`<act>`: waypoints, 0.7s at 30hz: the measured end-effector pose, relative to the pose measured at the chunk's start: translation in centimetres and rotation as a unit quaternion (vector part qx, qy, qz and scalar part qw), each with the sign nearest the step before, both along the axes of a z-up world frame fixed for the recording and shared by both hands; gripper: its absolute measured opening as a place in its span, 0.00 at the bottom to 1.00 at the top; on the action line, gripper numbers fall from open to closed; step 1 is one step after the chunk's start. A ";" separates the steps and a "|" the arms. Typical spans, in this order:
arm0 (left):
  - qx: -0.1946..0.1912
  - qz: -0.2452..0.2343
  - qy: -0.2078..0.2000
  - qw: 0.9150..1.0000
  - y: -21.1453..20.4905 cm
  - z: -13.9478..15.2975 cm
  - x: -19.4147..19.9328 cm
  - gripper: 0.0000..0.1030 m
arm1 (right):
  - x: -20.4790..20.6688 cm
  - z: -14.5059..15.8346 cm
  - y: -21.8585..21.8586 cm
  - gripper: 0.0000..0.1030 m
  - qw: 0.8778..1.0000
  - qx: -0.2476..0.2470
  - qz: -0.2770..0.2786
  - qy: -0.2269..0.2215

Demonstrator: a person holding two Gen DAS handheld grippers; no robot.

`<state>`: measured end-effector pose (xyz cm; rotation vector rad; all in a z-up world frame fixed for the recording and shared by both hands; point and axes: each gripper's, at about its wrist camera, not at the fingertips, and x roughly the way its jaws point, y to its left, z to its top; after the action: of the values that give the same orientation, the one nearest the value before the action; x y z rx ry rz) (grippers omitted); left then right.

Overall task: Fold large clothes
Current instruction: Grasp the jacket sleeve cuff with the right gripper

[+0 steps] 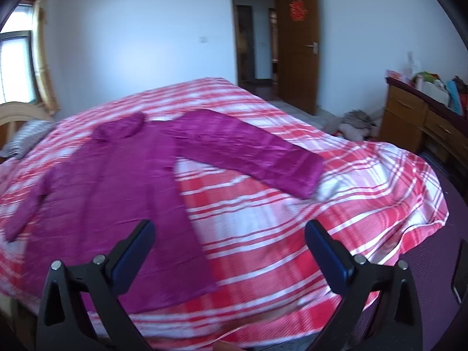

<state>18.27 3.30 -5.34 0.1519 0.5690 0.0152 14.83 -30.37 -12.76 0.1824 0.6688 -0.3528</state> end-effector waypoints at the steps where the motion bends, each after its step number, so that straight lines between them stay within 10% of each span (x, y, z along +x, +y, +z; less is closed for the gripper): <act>1: 0.001 0.001 0.000 1.000 0.0 -0.5 1.3 0.99 | 0.8 -0.5 -1.4 1.00 1.000 0.003 -0.012 0.007; 21: 0.037 0.089 0.074 0.993 -1.7 -11.1 23.0 0.99 | 15.6 -7.4 -11.6 0.69 0.984 -0.022 -0.091 0.152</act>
<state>41.27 1.61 -16.43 0.1759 0.7282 0.1992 30.44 -42.01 -20.14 0.1492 0.9486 -0.5780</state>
